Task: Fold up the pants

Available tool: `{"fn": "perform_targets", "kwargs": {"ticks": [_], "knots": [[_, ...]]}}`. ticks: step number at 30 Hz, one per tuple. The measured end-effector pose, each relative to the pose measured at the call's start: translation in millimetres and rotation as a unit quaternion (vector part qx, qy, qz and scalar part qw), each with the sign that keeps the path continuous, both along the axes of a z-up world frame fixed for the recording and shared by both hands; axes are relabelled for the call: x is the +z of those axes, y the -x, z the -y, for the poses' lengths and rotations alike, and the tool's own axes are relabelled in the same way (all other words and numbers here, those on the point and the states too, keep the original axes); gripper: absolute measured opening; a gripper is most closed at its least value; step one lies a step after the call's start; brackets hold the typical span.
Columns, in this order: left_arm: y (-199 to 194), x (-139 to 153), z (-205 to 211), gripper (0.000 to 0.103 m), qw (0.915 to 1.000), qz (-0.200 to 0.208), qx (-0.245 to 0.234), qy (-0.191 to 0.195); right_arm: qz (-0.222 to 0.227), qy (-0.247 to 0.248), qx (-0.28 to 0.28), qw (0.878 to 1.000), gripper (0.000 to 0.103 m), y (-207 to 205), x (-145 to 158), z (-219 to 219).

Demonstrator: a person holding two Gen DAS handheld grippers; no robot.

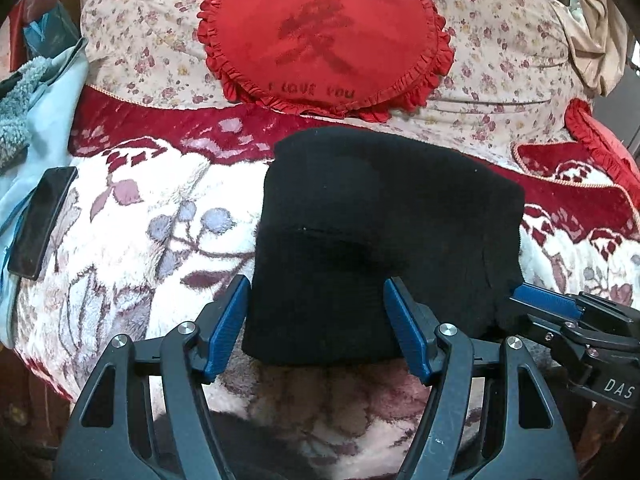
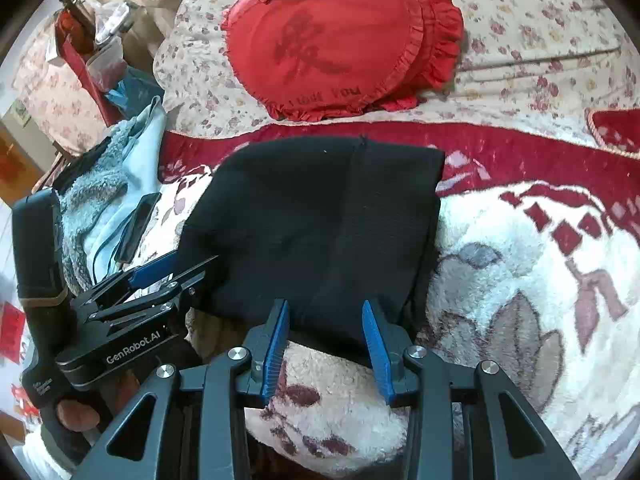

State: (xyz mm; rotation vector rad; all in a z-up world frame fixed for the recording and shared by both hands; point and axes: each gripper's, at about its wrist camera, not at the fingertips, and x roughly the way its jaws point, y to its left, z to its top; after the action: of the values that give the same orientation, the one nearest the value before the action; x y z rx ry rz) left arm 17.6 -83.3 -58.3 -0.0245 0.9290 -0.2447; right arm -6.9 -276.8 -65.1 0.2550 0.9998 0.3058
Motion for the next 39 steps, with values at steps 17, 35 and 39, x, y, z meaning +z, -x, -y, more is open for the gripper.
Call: {"fn": "perform_targets", "kwargs": {"ticks": [17, 35, 39], "knots": [[-28, 18, -5, 0.068, 0.9995, 0.023, 0.009, -0.019, 0.033, 0.012, -0.026, 0.999, 0.042, -33, 28, 6], [-33, 4, -17, 0.070, 0.9990, -0.019, -0.009, 0.041, -0.026, -0.004, -0.046, 0.999, 0.050, -17, -13, 39], [-42, 0, -26, 0.070, 0.9954, -0.047, -0.017, 0.081, -0.030, -0.040, -0.047, 0.998, 0.055, -27, -18, 46]]}}
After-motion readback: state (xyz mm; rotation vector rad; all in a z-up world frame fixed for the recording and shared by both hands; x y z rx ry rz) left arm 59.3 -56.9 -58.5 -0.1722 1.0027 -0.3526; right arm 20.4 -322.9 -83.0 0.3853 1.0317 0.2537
